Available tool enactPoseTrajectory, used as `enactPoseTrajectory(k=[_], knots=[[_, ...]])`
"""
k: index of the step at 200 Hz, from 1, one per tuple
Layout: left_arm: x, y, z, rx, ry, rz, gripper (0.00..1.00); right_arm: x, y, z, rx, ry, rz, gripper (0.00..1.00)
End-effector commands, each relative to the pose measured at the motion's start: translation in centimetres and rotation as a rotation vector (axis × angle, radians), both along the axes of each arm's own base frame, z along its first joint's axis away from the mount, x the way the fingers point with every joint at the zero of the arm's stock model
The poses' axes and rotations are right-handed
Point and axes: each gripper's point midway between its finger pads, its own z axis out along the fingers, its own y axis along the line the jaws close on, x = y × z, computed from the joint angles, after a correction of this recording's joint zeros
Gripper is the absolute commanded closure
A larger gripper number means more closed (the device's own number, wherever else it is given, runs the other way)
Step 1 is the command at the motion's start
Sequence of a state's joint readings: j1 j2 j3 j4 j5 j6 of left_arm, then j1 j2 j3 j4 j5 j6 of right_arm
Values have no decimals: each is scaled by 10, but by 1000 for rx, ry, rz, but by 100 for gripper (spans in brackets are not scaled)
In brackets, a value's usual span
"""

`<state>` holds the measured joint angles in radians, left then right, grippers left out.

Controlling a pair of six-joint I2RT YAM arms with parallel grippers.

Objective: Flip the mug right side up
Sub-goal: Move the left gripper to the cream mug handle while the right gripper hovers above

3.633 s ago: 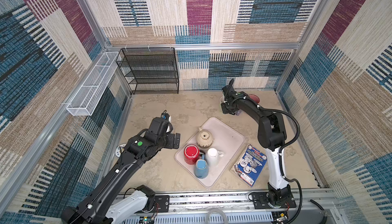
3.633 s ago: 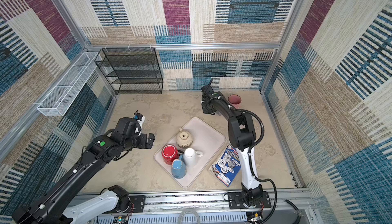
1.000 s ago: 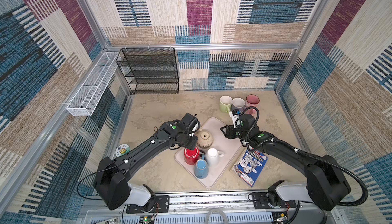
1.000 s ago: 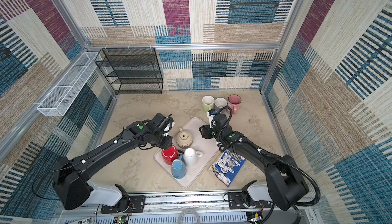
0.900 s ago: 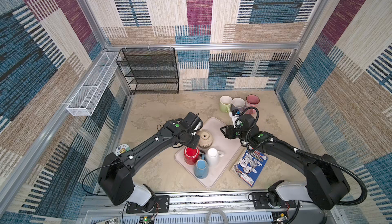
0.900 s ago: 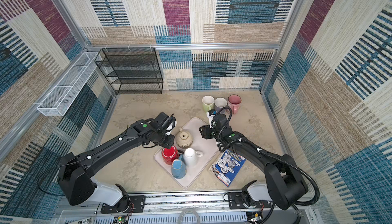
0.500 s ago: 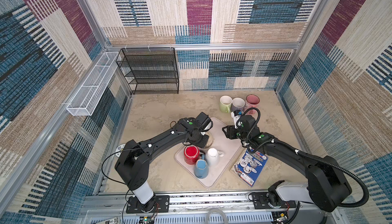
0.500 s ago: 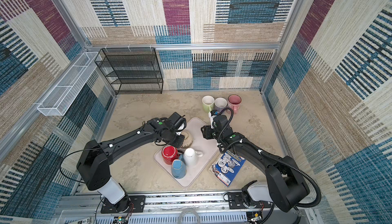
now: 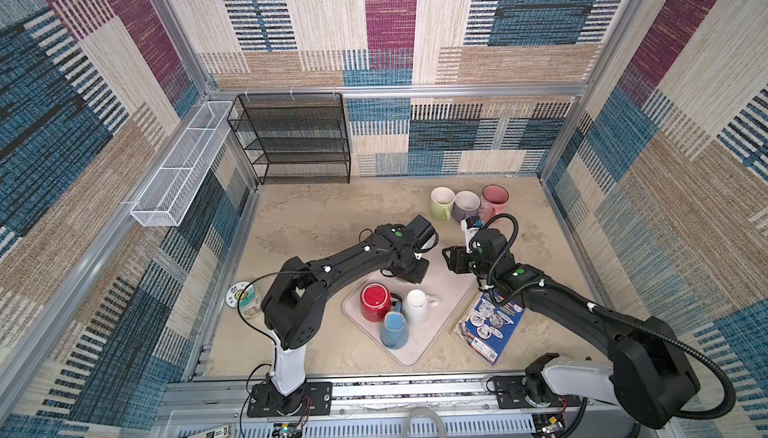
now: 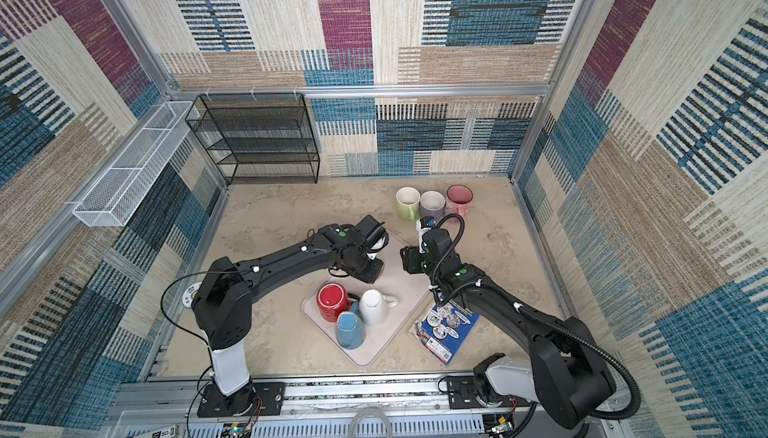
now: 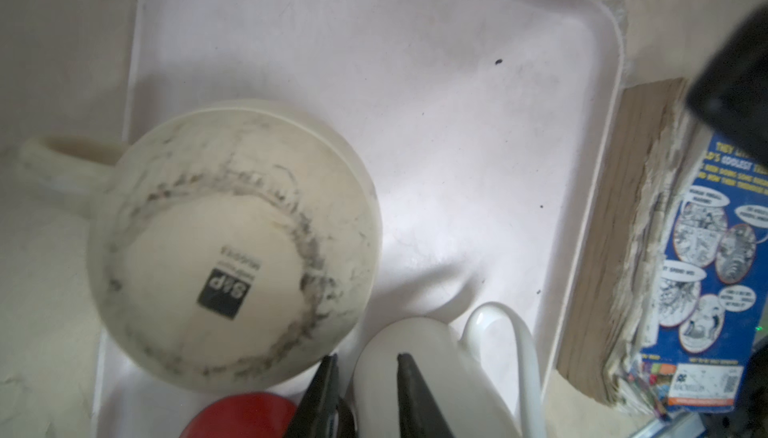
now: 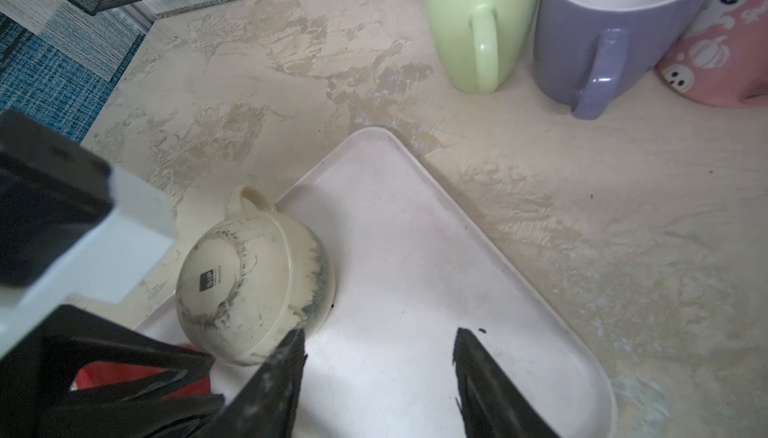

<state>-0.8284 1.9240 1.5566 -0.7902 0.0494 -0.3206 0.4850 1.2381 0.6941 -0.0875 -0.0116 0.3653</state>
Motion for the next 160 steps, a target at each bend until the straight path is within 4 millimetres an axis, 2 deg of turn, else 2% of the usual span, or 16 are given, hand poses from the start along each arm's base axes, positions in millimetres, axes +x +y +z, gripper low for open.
enactPoseTrajectory(k=[1,63,96,112,130,160], knots=[[8,-16,2,-31,-7,9,71,-3,-6,1,-9,2,-26,40],[43,-49,16,-56,-84,-19,72,-7,-17,4,-27,-1,-54,39],[52,-57,44,-84,-135,-31,72,-10,-21,8,-12,-4,-67,39],[56,-50,62,-85,-182,-33,71,-12,-21,10,2,-7,-67,39],[66,-34,76,-82,-204,2,73,-12,-19,11,10,-8,-57,39],[93,-1,78,-89,-152,91,73,-16,-13,7,9,2,-18,38]])
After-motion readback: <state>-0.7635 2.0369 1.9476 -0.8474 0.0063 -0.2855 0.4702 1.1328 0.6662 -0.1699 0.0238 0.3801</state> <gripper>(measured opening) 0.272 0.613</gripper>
